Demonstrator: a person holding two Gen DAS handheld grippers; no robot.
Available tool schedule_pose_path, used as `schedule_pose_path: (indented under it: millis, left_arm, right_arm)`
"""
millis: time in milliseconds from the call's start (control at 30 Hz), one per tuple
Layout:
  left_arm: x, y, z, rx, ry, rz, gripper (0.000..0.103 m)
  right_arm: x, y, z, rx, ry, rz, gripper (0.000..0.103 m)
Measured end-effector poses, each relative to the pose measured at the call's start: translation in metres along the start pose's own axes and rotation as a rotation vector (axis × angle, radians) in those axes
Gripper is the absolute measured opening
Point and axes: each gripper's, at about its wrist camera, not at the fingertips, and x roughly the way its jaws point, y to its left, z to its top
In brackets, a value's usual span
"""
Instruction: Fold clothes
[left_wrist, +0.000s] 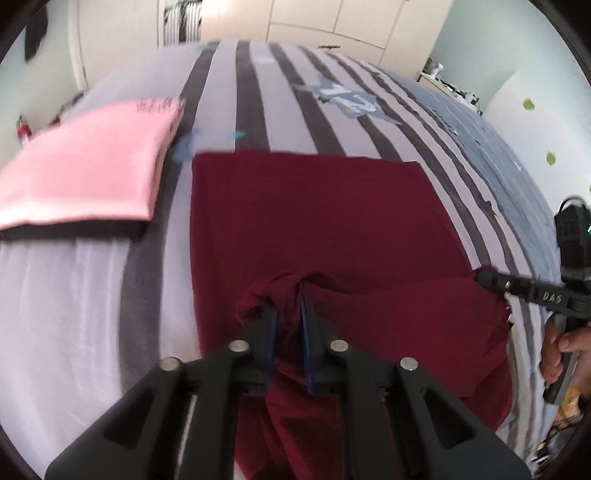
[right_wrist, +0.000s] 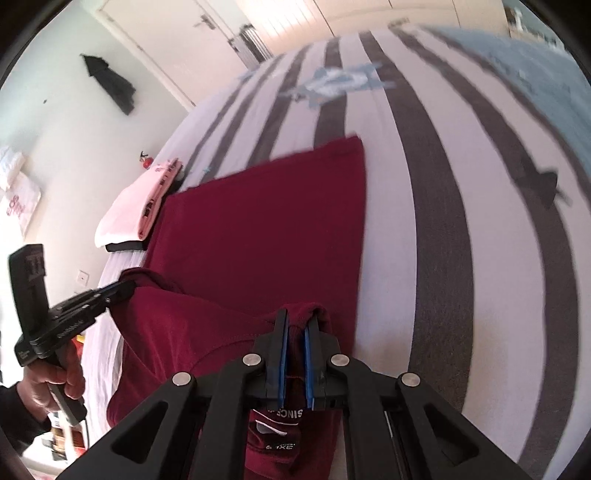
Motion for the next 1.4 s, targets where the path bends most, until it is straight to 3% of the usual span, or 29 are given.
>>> schedule_pose_path:
  millis: [33,100,133,167,200,233,333,500,667,867,1000,1100,1267,1400]
  left_arm:
    - [-0.001,0.001,0.002,-0.014,-0.005,0.000,0.014]
    - [-0.016,0.003,0.001,-0.043,-0.046,0.007,0.026]
    - [-0.027,0.004,-0.002,-0.054,-0.075,0.006,0.029]
    - [-0.038,0.004,-0.005,-0.065,-0.103,0.007,0.036]
    - [-0.048,0.005,-0.010,-0.075,-0.122,0.013,0.052]
    - [-0.056,0.004,-0.016,-0.083,-0.130,0.018,0.054]
    - [-0.074,-0.008,-0.040,-0.049,-0.142,-0.014,0.054]
    - [-0.055,-0.036,-0.076,0.050,-0.045,-0.015,0.024]
    - [-0.030,-0.044,-0.076,0.057,-0.010,-0.012,0.023]
    - [-0.014,-0.047,-0.068,0.049,-0.003,0.010,0.023]
    - [-0.014,-0.045,-0.048,0.034,-0.029,0.005,0.023]
    - [-0.015,-0.043,-0.024,0.029,-0.061,0.008,0.023]
    - [-0.004,-0.035,0.029,0.031,-0.111,0.036,0.023]
    - [-0.003,-0.021,0.056,-0.024,-0.135,0.060,0.023]
  right_arm:
    - [0.002,-0.004,0.000,0.018,0.011,0.011,0.009]
    - [-0.003,-0.007,0.000,0.037,0.014,0.033,0.013]
    - [-0.009,-0.007,-0.001,0.042,0.011,0.038,0.020]
    - [-0.017,-0.008,-0.003,0.042,-0.002,0.034,0.027]
    - [-0.027,-0.007,-0.007,0.034,-0.020,0.028,0.031]
    - [-0.036,-0.006,-0.013,0.020,-0.036,0.021,0.033]
    - [-0.062,0.000,-0.032,-0.027,-0.080,-0.002,0.033]
    - [-0.067,0.036,-0.078,-0.170,-0.066,-0.034,0.030]
    - [-0.038,0.065,-0.115,-0.239,0.007,-0.022,0.028]
    - [-0.003,0.080,-0.122,-0.282,0.012,-0.077,0.028]
    - [0.002,0.081,-0.106,-0.297,-0.021,-0.105,0.025]
    - [-0.006,0.077,-0.077,-0.284,-0.077,-0.112,0.024]
    - [-0.005,0.069,0.011,-0.262,-0.171,-0.118,0.024]
    - [0.003,0.057,0.081,-0.188,-0.218,-0.136,0.024]
